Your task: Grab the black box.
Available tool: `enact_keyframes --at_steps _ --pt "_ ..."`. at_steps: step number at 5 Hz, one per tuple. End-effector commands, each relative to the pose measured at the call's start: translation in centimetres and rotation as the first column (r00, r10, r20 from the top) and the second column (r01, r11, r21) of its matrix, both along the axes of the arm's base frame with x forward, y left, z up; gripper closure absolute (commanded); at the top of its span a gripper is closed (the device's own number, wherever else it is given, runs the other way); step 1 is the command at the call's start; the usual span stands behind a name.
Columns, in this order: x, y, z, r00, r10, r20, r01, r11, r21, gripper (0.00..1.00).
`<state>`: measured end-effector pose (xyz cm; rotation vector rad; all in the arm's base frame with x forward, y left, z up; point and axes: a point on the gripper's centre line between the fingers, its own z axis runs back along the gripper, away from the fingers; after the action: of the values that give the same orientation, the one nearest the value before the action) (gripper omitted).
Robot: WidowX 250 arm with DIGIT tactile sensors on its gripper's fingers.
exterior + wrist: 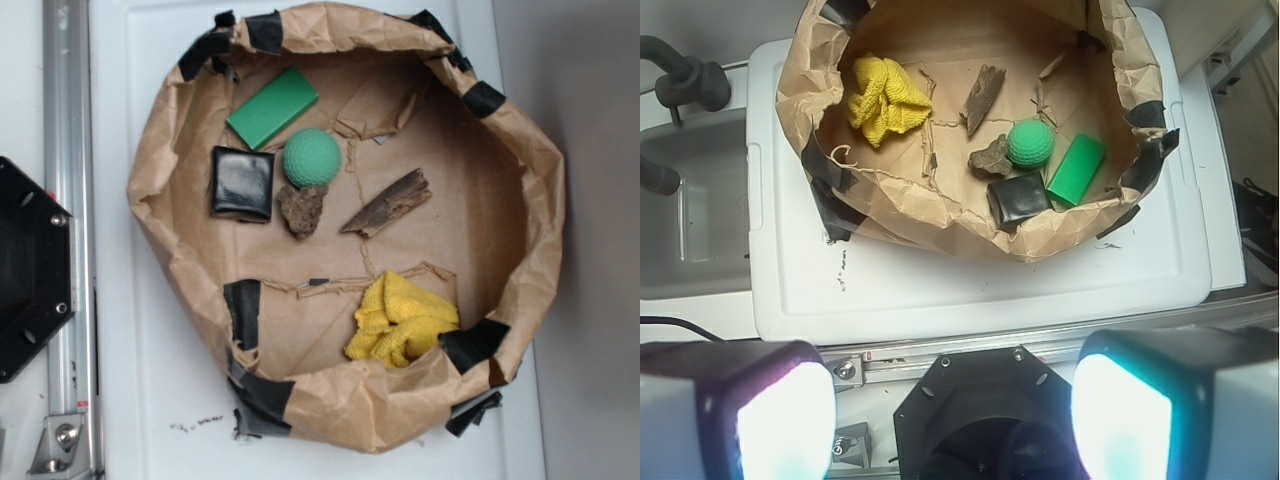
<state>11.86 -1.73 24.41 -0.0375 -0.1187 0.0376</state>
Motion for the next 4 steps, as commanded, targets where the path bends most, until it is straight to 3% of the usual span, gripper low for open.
enact_keyframes --at_steps 1,2,4 --pt "0.0 0.0 0.0 1.0 0.0 0.0 0.0 1.0 0.0 0.0" --pt "5.0 1.2 -1.9 0.975 0.219 0.036 -0.22 0.976 0.012 0.0" --pt "12.9 4.4 -9.2 0.813 0.582 -0.008 -0.581 0.811 -0.06 0.0"
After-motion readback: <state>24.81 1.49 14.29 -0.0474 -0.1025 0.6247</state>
